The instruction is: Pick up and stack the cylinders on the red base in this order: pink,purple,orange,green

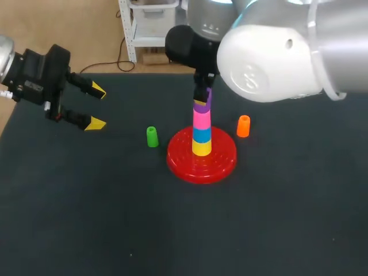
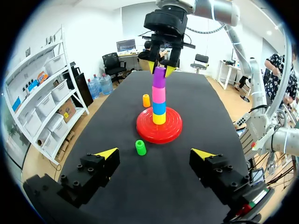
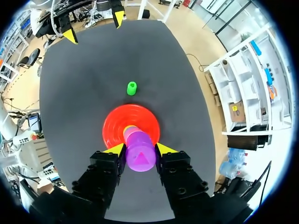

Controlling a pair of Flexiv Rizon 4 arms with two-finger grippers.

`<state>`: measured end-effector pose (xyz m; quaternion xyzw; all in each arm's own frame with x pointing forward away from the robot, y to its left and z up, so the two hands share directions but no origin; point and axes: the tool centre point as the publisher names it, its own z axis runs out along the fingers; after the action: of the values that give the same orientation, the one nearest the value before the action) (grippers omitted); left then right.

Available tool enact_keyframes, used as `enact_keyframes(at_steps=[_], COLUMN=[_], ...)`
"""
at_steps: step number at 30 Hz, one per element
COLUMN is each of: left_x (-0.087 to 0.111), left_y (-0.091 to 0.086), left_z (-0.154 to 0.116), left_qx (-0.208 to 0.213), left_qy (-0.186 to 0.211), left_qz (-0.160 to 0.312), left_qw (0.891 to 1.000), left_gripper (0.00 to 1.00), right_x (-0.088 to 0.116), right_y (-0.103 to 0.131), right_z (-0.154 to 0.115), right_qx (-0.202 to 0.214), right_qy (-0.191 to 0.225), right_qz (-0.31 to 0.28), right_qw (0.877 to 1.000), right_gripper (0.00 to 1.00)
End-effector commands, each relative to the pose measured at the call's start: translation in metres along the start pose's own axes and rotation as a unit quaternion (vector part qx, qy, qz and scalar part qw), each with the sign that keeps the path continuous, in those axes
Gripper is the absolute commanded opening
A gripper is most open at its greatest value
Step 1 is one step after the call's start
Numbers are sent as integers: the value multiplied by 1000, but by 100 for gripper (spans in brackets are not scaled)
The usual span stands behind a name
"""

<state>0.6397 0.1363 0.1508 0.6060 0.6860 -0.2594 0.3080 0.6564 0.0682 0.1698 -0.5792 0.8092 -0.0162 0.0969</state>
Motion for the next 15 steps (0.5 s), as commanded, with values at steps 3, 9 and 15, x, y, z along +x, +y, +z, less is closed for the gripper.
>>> enact_keyframes(at_steps=[3, 9, 15], left_x=[1, 1, 1], left_y=[-1, -1, -1], left_z=[0, 0, 0], left_qx=[-1, -1, -1], left_qy=[-1, -1, -1], left_qz=[1, 1, 1], left_qw=[1000, 1000, 1000], left_gripper=[100, 100, 100], right_x=[0, 0, -1], right_y=[1, 1, 0], right_z=[10, 14, 15], right_qx=[-5, -8, -4], right_qy=[6, 10, 14], right_qz=[-1, -2, -4], right_qw=[1000, 1000, 1000], right_gripper=[0, 0, 0])
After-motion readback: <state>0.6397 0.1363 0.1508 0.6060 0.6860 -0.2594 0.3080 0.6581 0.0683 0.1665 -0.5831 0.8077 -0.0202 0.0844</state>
